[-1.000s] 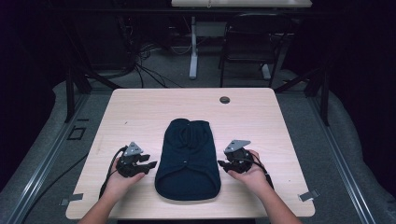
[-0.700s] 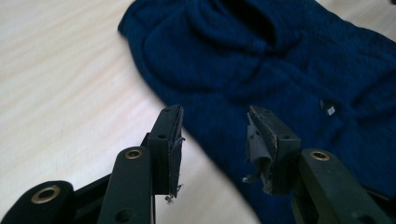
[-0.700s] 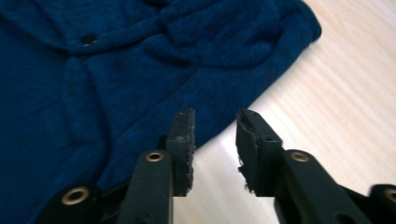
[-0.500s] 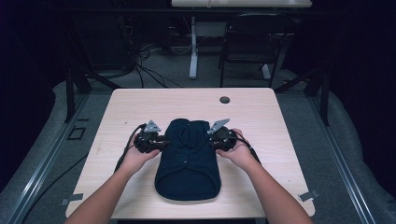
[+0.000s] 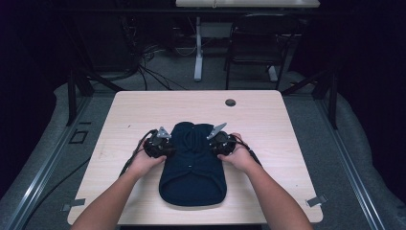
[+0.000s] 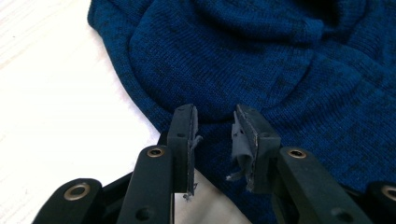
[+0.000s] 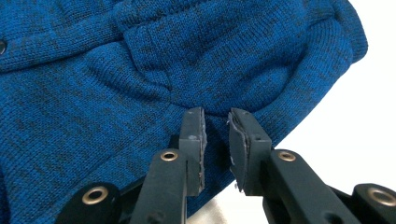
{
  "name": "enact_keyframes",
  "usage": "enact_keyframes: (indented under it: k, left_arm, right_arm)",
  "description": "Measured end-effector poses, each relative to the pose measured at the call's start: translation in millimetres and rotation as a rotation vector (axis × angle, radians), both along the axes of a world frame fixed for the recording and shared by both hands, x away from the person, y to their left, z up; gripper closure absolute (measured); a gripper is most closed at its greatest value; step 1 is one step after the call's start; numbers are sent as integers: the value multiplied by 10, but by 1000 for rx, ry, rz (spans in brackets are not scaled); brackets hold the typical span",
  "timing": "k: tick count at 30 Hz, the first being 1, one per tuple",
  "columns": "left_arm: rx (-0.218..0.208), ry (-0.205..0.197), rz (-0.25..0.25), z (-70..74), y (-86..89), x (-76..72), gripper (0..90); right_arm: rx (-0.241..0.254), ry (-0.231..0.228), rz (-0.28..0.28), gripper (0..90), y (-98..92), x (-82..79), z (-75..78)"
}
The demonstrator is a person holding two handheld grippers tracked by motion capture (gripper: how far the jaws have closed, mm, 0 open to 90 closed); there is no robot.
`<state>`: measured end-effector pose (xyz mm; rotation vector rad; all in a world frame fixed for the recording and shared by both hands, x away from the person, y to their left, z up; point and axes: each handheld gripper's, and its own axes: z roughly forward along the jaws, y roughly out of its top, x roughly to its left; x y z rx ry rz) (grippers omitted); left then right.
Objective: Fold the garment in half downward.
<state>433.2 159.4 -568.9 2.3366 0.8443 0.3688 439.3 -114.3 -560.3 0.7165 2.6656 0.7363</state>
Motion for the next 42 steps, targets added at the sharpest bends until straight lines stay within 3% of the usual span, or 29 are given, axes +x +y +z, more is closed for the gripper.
enact_keyframes:
  k: [2, 6, 13, 18, 22, 26, 31, 37, 39, 42]
  left_arm:
    - [7, 15, -20, 10, 3, -26, 685]
    - [20, 13, -50, 16, -8, -107, 686]
    - [42, 21, -103, 31, -24, -253, 692]
    - [34, 38, -121, 36, -8, -299, 699]
    - [48, 25, -117, 109, 16, -242, 722]
    - [47, -4, -79, 252, 27, -86, 708]
    - [44, -27, -41, 422, -29, 170, 695]
    - [54, -28, -9, 396, -160, 386, 676]
    - [74, -33, -5, 364, -195, 440, 664]
    - [70, -31, -9, 316, -226, 497, 635]
  right_arm:
    - [6, 1, 2, 757, 2, -18, -4]
    - [-35, 10, 59, 762, 9, -98, 17]
    - [-111, -12, 133, 794, 71, -279, 41]
    - [-126, 3, 148, 808, 88, -338, 52]
    - [-115, 16, 151, 805, 76, -314, 117]
    - [-105, -17, 123, 815, 45, -201, 273]
    - [-93, -34, 74, 798, 64, 58, 415]
    - [-77, -41, 47, 729, 187, 356, 401]
    - [-84, -47, 48, 715, 239, 419, 381]
    - [-102, -42, 47, 680, 298, 493, 341]
